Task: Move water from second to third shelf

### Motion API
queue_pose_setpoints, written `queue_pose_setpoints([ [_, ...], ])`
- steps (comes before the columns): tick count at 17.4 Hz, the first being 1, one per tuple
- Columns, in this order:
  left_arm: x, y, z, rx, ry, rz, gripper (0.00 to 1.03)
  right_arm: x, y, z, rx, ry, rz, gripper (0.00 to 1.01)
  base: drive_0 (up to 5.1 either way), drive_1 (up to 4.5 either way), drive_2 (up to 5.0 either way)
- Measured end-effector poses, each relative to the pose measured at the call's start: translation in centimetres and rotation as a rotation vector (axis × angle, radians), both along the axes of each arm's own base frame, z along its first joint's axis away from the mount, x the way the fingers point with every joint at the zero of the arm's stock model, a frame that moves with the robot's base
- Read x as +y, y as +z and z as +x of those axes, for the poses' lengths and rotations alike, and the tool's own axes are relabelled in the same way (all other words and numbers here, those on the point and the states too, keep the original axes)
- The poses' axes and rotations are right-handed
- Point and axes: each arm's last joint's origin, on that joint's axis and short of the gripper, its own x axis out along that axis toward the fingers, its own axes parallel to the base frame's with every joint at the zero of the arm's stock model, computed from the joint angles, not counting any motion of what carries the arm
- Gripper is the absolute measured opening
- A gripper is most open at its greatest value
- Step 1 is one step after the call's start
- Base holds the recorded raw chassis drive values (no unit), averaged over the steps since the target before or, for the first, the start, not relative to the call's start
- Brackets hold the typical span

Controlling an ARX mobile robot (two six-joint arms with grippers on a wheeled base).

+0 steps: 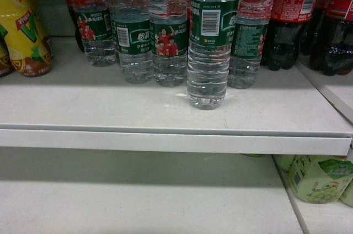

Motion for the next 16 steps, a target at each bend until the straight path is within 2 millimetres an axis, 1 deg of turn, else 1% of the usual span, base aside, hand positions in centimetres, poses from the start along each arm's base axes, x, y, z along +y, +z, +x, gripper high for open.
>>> queue_pose_setpoints([
  [2, 0.0, 0.0, 0.0, 0.0, 0.0, 0.0, 0.98, -0.2, 0.4, 0.3, -0.008, -0.005, 0.005, 0.98, 0.0, 0.0, 0.0],
  [4, 0.0, 0.0, 0.0, 0.0, 0.0, 0.0, 0.98, -0.5, 1.2, 1.3, -0.025, -0.002, 0.005, 0.98, 0.0, 0.0, 0.0],
  [5, 0.0, 0.0, 0.0, 0.0, 0.0, 0.0, 0.98, -0.6, 2.0, 2.1, -0.045, -0.001, 0.001, 0.98, 0.0, 0.0, 0.0],
  [7, 0.0, 0.0, 0.0, 0.0, 0.0, 0.0, 0.98, -1.0, 4.7, 5.1, -0.103, 0.001, -0.014, 0.98, 0.0, 0.0, 0.0],
  [8, 0.0, 0.0, 0.0, 0.0, 0.0, 0.0, 0.98, -1.0, 5.4, 6.6, -0.097, 0.014, -0.014, 0.98, 0.0, 0.0, 0.0],
  [10, 0.0, 0.0, 0.0, 0.0, 0.0, 0.0, 0.98, -0.6, 5.7, 8.0, -0.084, 0.034, -0.026, 0.98, 0.0, 0.0, 0.0],
  [12, 0.0, 0.0, 0.0, 0.0, 0.0, 0.0, 0.98, 0.0, 5.7, 8.8, -0.083, 0.063, -0.039, 0.98, 0.0, 0.0, 0.0],
  [14, 0.0, 0.0, 0.0, 0.0, 0.0, 0.0, 0.98, 1.0, 5.0, 9.3, -0.066, 0.115, -0.06, 0.98, 0.0, 0.0, 0.0],
  [16, 0.0, 0.0, 0.0, 0.0, 0.0, 0.0, 0.98, 2.3, 3.8, 9.9, -0.045, 0.166, -0.1, 0.98, 0.0, 0.0, 0.0],
])
